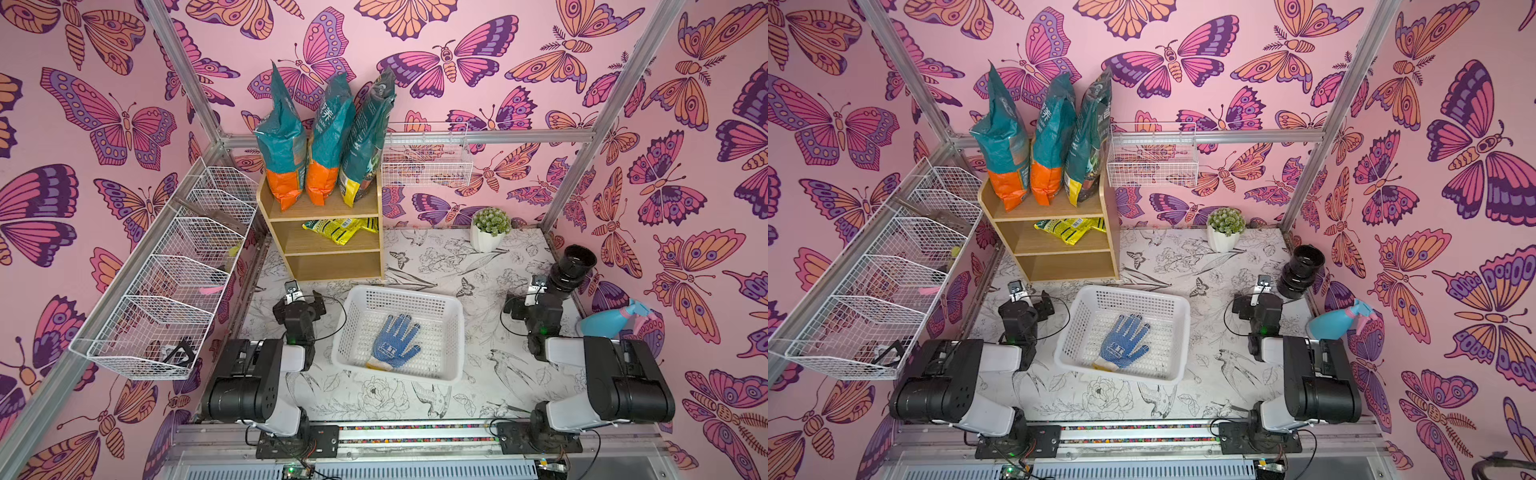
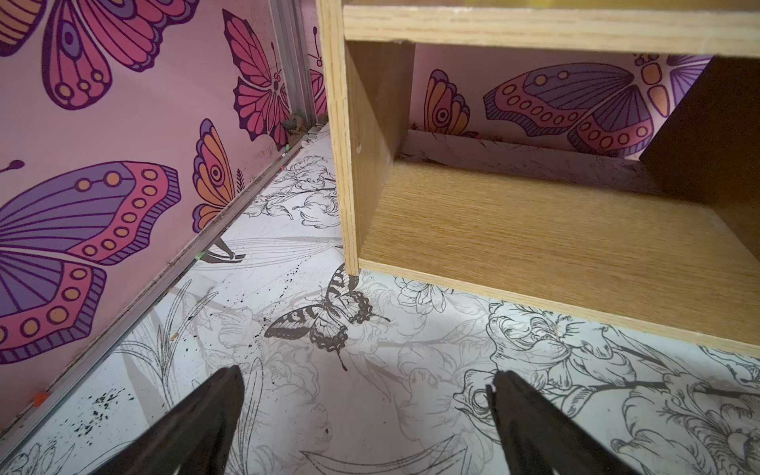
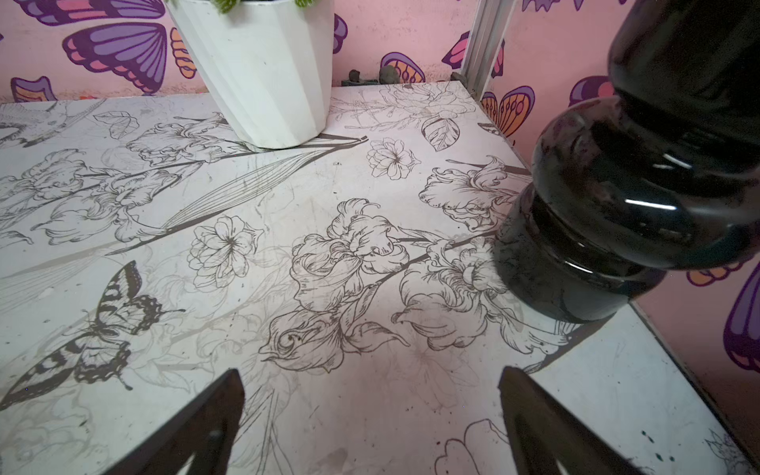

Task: Take down the fertilizer bag from the shelf
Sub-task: Pick up the distractor from the storage box.

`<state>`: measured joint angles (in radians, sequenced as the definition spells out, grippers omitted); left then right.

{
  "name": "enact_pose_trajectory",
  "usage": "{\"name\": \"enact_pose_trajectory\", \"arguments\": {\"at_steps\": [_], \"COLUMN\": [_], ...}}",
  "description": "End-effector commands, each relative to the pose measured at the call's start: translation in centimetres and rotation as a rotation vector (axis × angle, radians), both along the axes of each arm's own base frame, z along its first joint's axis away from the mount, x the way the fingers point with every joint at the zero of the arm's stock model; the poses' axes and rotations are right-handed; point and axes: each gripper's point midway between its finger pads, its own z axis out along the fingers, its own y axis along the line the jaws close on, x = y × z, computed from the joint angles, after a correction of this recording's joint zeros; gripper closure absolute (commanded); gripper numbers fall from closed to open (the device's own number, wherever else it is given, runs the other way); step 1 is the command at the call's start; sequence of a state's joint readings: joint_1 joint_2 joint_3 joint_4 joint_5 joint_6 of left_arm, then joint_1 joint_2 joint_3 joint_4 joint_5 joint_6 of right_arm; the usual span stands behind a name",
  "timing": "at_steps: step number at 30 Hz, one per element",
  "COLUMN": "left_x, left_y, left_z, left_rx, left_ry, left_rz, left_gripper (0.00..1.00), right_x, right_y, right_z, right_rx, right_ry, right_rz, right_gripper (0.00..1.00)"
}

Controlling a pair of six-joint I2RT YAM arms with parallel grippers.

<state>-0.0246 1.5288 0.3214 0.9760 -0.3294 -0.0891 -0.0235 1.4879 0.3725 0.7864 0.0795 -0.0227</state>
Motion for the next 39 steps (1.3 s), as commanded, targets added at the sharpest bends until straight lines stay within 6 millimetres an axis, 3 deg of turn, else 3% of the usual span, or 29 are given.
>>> {"name": "enact_pose_trajectory", "arguments": {"at_steps": [1,16,18,20,22,24,26,28,30,33,34,35,36,37,39], "left_x": [-0.4,-0.3,0.6,-0.3,-1.1,-1.0,-1.0,-1.0,-1.1,-1.3,-1.3,-2.6,-3.5,-4.3,-5.2], "left_y": [0.1,0.4,0.5,0.8,0.9,0.9,0.9,0.9,0.9,0.7,1.1,1.7,1.5,0.4,-0.4], "left_z": [-0.3,-1.3,-0.2,0.1,0.2,0.2,0.2,0.3,0.3,0.4,1.8,4.1,9.1,11.3,12.6], "left_rx": [0.021,-0.001,-0.008,0.007,0.003,0.003,0.004,0.003,0.003,0.009,0.054,0.137,0.153,0.146,0.045], "left_ry": [0.000,0.039,0.014,-0.010,-0.001,-0.002,-0.003,-0.006,-0.011,-0.025,-0.061,-0.056,-0.138,-0.167,-0.255], "left_rz": [0.012,0.015,0.019,0.036,0.057,0.056,0.056,0.056,0.057,0.042,0.071,0.234,0.329,0.297,0.184], "left_gripper": [0.00,0.00,0.00,0.00,0.00,0.00,0.00,0.00,0.00,0.00,0.00,0.00,0.00,0.00,0.00], "right_x": [0.8,0.9,1.1,0.7,0.5,-0.8,-3.7,-6.0,-7.7,-8.6,-9.1,-9.7,-10.5,-11.2,-12.4], "right_y": [0.1,0.1,0.7,3.0,5.8,12.5,19.2,24.1,27.7,31.2,32.1,33.1,34.0,34.6,35.7], "right_z": [1.0,1.0,1.9,3.3,7.1,11.7,14.5,16.0,15.2,12.4,11.2,9.7,8.6,6.9,4.7], "right_rx": [0.012,0.015,0.008,-0.055,-0.188,-0.138,-0.067,-0.072,-0.110,-0.135,-0.151,-0.175,-0.203,-0.231,-0.241], "right_ry": [-0.035,-0.034,-0.073,-0.035,-0.045,-0.088,-0.054,-0.030,0.065,0.271,0.330,0.397,0.456,0.521,0.599], "right_rz": [-0.011,-0.009,0.029,0.125,0.138,0.329,0.584,0.727,0.837,0.896,0.917,0.938,0.963,0.981,1.007], "right_gripper": [0.01,0.01,0.01,0.01,0.01,0.01,0.01,0.01,0.01,0.00,0.00,0.01,0.01,0.03,0.03]}}
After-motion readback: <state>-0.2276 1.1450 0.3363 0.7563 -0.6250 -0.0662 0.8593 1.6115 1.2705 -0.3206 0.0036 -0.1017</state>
